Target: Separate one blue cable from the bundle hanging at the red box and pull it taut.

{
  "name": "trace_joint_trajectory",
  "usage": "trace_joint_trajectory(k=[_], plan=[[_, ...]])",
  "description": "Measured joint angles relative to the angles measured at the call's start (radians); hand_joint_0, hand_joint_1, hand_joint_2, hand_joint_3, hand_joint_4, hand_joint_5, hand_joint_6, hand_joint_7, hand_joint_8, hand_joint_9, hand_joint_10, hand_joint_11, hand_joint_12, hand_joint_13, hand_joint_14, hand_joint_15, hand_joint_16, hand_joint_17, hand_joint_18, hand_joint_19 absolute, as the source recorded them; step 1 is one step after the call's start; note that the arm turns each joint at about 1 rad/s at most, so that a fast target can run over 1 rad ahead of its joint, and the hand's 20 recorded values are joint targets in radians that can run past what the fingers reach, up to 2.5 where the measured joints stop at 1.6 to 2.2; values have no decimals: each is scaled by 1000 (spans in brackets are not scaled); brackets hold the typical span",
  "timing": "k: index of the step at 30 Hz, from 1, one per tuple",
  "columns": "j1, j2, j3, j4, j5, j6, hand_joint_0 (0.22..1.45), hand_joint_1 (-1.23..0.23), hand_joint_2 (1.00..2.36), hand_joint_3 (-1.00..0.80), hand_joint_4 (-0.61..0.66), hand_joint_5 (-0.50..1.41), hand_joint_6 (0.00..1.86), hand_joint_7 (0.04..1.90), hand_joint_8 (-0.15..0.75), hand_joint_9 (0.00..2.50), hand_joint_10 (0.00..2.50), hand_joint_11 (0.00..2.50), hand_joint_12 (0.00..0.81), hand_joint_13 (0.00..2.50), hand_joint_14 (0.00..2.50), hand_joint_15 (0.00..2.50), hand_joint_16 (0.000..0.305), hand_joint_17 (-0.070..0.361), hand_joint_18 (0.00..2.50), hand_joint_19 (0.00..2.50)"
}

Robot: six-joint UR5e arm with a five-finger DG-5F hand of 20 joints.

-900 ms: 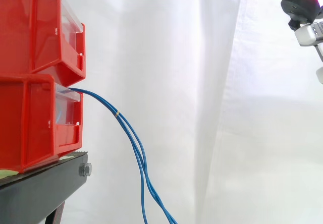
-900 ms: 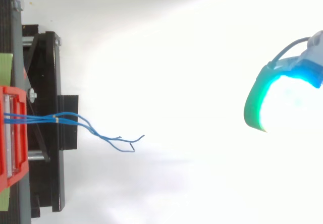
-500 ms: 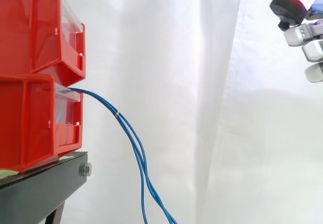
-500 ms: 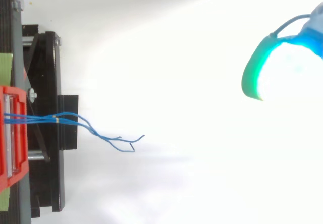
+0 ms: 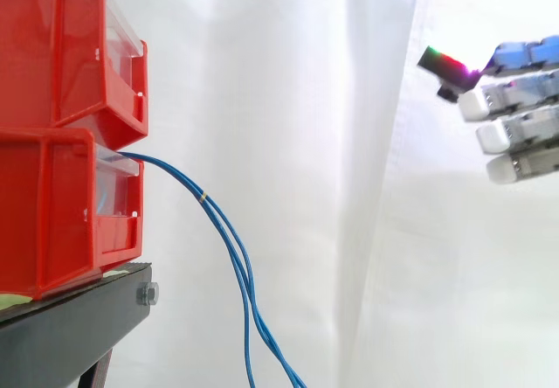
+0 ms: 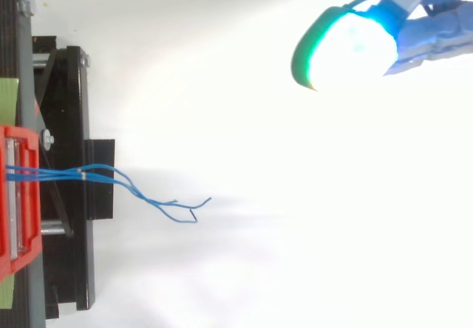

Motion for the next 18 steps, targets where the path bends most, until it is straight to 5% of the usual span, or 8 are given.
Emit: trace_joint_trajectory(k=[7,18], plan=[[1,-77,19,69,18,-12,514,-768,1000,-500,94,-220,502,782,208,496,8,262,331,459,7,195,47,107,322,82],[4,-186,97,84,20,-52,514,-749,1000,-500,98,-215,502,781,205,503,8,271,327,473,7,203,46,104,328,87]])
